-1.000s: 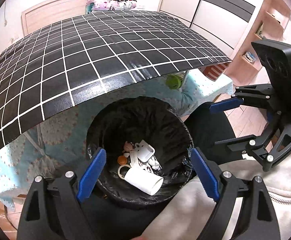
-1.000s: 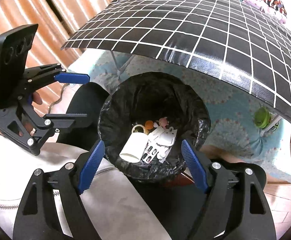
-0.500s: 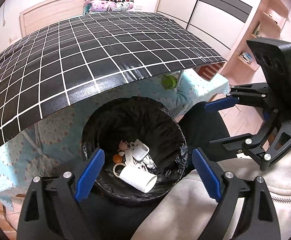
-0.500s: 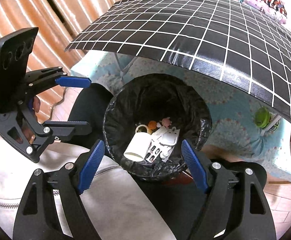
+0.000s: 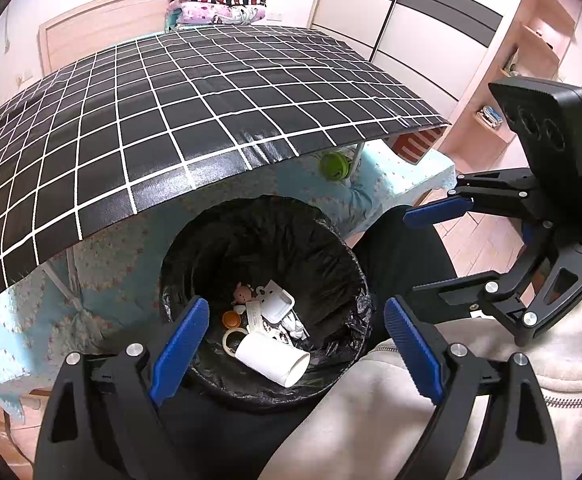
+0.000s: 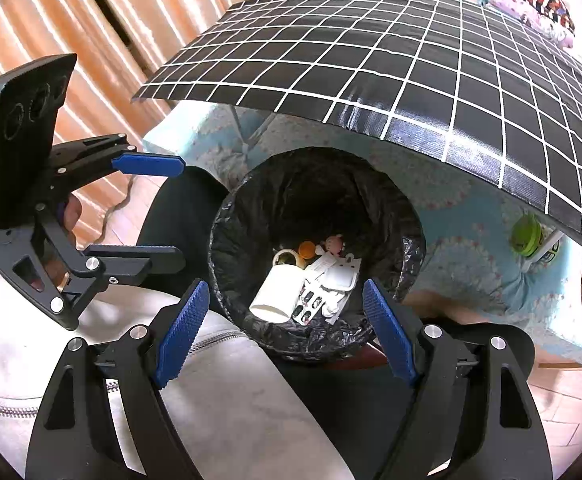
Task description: Collect trash
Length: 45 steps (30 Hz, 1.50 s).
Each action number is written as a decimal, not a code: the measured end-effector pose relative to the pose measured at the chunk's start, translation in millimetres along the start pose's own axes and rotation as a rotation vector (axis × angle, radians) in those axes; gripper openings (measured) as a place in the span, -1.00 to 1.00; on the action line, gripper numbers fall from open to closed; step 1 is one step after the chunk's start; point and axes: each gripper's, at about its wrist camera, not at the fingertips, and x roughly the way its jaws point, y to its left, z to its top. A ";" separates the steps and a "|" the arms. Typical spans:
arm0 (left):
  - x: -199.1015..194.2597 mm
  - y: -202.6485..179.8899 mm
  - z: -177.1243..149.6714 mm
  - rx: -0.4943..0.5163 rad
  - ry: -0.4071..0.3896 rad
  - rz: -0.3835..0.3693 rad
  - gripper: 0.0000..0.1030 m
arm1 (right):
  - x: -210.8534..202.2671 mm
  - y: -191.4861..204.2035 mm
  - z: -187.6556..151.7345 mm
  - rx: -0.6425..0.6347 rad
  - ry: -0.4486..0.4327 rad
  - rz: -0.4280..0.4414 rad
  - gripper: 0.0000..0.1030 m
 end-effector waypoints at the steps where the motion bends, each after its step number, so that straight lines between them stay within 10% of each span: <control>1: 0.0 0.2 0.2 -0.001 -0.001 0.000 0.68 | -0.1 0.0 0.0 0.000 0.000 0.000 0.54; 45: -1.7 -1.5 2.1 0.000 -0.009 -0.014 0.68 | -3.3 5.8 2.8 -0.012 -0.011 -0.001 0.53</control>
